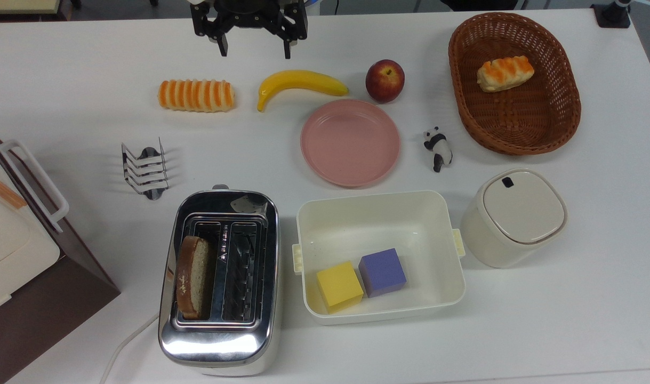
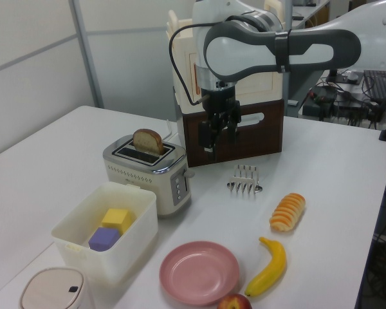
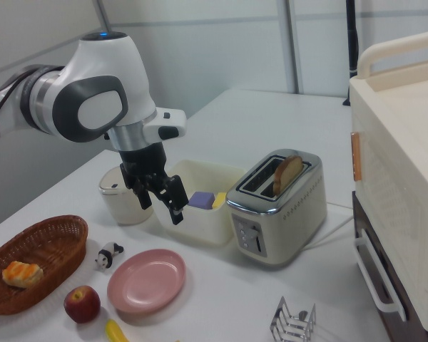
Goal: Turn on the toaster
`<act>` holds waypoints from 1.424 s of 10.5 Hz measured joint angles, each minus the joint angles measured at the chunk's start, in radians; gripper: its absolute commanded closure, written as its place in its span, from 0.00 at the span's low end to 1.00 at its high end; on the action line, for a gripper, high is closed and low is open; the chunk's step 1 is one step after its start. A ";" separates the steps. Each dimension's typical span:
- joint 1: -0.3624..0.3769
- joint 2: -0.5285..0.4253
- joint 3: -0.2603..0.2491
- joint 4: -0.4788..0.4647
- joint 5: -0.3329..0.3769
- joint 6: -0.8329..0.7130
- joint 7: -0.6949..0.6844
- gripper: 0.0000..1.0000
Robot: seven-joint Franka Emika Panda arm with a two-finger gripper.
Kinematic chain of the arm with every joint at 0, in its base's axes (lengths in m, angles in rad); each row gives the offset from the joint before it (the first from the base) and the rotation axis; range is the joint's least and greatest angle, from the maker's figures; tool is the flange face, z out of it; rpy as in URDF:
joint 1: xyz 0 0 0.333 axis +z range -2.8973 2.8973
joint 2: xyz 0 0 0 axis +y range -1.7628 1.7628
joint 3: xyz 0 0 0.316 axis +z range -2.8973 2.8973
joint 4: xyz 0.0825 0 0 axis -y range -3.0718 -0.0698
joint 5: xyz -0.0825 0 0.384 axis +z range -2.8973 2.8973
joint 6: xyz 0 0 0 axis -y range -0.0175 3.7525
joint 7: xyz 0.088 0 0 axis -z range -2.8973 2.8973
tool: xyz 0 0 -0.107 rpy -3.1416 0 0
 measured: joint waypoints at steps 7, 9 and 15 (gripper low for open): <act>-0.002 0.007 0.002 -0.001 -0.002 -0.001 -0.002 0.00; -0.002 0.012 0.002 -0.001 -0.002 -0.001 -0.003 0.00; -0.002 0.041 0.002 0.007 -0.002 0.009 -0.009 0.00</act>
